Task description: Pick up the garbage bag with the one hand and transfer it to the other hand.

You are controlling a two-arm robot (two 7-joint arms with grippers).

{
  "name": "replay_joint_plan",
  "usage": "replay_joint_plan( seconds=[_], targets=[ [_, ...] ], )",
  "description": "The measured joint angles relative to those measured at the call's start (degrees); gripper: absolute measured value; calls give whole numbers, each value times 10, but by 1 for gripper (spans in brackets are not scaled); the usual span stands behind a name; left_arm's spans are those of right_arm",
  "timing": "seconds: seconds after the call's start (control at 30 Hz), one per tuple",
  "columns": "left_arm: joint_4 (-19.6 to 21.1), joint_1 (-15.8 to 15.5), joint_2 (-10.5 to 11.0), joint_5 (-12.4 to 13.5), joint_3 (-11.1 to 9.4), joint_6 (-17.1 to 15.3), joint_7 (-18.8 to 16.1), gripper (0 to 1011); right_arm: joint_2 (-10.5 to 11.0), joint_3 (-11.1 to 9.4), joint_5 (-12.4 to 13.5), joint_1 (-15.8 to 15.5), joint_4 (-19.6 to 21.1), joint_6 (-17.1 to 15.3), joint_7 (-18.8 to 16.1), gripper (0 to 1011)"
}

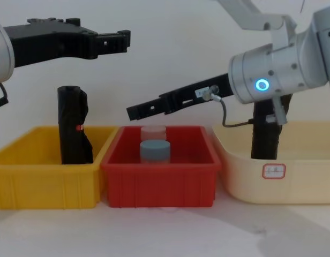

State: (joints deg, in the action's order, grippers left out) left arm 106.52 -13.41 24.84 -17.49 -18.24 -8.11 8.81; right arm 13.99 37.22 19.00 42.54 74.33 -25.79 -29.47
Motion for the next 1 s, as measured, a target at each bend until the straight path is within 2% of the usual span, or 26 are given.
replay_joint_plan(
  seconds=[0.67, 1.0],
  targets=[
    [0, 0, 0, 0, 0, 0, 0, 1001, -44, 27, -34, 47, -106, 16, 5, 1001],
    [0, 0, 0, 0, 0, 0, 0, 1001, -54, 35, -48, 56, -142, 24, 6, 1001]
  ],
)
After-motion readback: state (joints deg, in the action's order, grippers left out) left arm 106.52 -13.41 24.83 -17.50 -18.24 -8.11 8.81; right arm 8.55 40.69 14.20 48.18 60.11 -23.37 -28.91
